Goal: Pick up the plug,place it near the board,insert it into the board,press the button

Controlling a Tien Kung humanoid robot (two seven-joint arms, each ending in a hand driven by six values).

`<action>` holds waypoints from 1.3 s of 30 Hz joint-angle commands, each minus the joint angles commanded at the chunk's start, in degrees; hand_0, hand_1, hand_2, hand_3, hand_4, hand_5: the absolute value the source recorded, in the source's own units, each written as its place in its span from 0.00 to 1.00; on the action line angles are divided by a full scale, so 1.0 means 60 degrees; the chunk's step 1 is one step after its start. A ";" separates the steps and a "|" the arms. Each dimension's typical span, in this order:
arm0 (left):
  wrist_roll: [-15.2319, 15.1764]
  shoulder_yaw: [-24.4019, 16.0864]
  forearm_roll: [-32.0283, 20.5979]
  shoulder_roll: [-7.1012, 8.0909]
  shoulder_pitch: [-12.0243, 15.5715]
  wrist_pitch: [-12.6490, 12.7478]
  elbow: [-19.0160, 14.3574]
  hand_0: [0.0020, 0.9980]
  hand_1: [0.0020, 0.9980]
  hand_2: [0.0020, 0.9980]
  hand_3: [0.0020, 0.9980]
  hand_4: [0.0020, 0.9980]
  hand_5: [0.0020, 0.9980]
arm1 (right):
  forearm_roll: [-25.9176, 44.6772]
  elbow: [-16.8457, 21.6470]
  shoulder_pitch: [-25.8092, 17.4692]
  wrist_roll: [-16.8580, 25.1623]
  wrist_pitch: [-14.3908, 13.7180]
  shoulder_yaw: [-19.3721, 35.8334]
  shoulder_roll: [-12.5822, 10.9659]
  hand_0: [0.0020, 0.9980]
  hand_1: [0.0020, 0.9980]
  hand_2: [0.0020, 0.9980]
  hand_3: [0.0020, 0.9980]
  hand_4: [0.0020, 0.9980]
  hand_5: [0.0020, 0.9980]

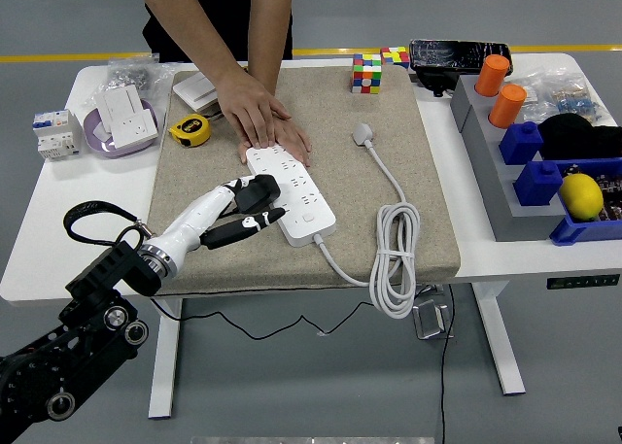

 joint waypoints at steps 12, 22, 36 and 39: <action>-0.0072 0.0461 -0.0033 -0.0060 -0.0345 -0.0034 0.0343 1.00 1.00 1.00 0.99 1.00 1.00 | 0.0003 -0.0004 0.0039 -0.0001 0.0001 -0.0010 -0.0022 1.00 0.96 0.89 0.93 1.00 1.00; -0.0157 0.0736 -0.0054 -0.0165 -0.0753 -0.0011 0.0731 1.00 1.00 1.00 0.99 1.00 1.00 | 0.0003 -0.0007 0.0078 -0.0004 0.0003 -0.0010 -0.0015 1.00 0.96 0.89 0.93 1.00 1.00; -0.0216 0.0990 -0.0060 -0.0227 -0.1081 0.0003 0.1016 1.00 1.00 1.00 0.99 1.00 1.00 | -0.0005 -0.0004 0.0115 -0.0002 -0.0001 0.0010 -0.0008 1.00 0.96 0.89 0.93 1.00 1.00; -0.0227 0.1057 -0.0067 -0.0239 -0.1165 0.0011 0.1073 1.00 1.00 1.00 0.99 1.00 1.00 | -0.0001 0.0002 0.0119 0.0001 -0.0012 0.0006 -0.0009 1.00 0.96 0.89 0.93 1.00 1.00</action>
